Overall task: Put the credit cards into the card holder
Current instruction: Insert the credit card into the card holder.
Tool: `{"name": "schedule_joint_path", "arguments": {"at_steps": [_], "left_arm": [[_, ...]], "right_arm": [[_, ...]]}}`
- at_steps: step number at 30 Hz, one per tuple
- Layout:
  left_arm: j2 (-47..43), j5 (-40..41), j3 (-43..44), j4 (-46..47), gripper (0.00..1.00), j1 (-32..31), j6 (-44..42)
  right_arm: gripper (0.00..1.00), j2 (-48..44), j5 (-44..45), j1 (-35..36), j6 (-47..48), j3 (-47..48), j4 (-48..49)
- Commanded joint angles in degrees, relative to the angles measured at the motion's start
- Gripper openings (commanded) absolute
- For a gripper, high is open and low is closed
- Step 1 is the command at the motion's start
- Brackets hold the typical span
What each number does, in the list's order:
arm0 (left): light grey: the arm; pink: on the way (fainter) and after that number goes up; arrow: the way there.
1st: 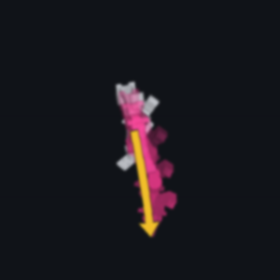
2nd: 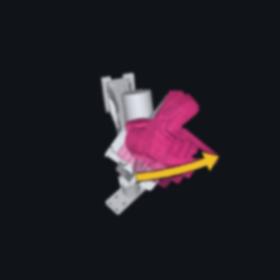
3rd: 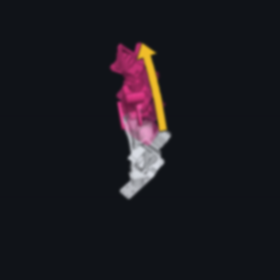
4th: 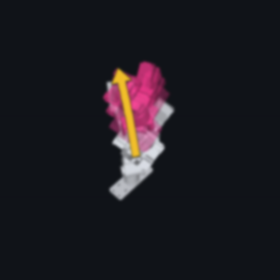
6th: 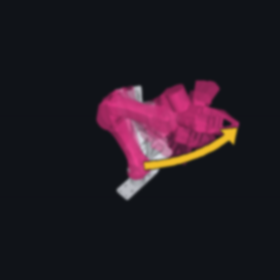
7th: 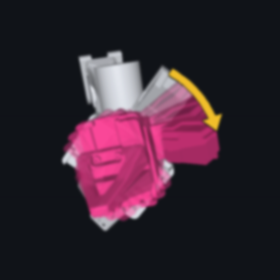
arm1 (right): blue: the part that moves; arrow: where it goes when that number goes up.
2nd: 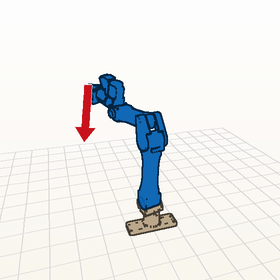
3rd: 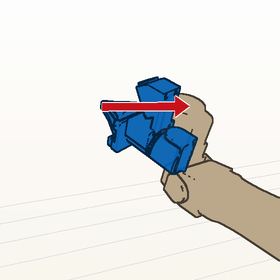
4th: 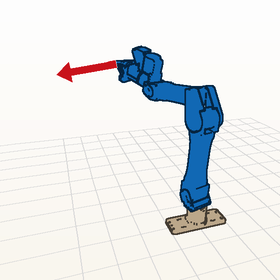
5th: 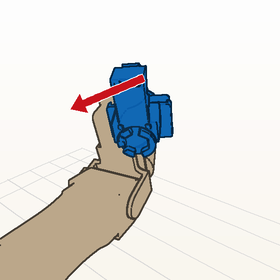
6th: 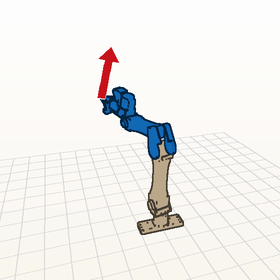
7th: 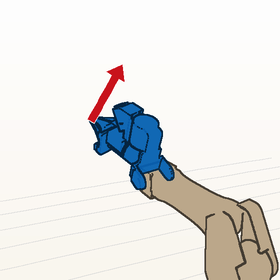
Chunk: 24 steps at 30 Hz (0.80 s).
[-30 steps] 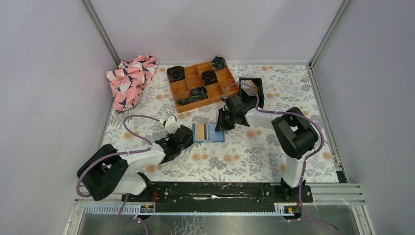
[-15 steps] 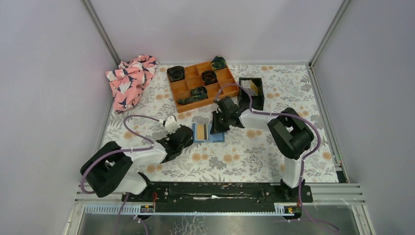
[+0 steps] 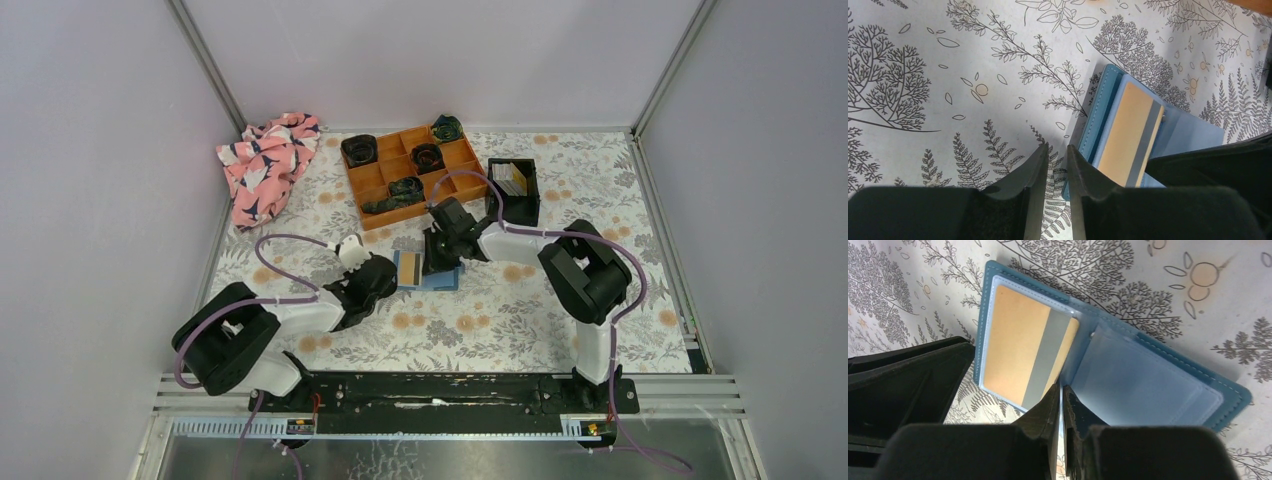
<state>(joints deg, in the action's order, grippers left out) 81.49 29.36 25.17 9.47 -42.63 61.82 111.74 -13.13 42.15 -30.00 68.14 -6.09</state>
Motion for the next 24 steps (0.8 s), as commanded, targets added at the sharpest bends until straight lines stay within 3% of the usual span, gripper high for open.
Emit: {"name": "schedule_joint_path", "arguments": {"at_steps": [1, 10, 18, 24], "left_arm": [[1.9, -2.4, -1.0, -1.6, 0.28, 0.3, -1.2], [-1.2, -0.3, -1.0, -5.1, 0.28, 0.2, -0.5], [-7.5, 2.3, -0.2, -10.7, 0.31, 0.7, 0.6], [-13.9, 3.4, 1.9, -14.7, 0.33, 0.8, -1.0]], "right_arm": [[0.12, 1.4, 1.3, 2.1, -0.2, 3.1, -1.6], [0.13, -0.8, 6.5, 2.8, 1.9, 3.8, -5.4], [0.21, -9.6, 16.0, 2.8, 7.7, 2.6, -8.3], [0.27, -18.9, 24.6, 3.8, 14.9, 1.1, -3.4]]}}
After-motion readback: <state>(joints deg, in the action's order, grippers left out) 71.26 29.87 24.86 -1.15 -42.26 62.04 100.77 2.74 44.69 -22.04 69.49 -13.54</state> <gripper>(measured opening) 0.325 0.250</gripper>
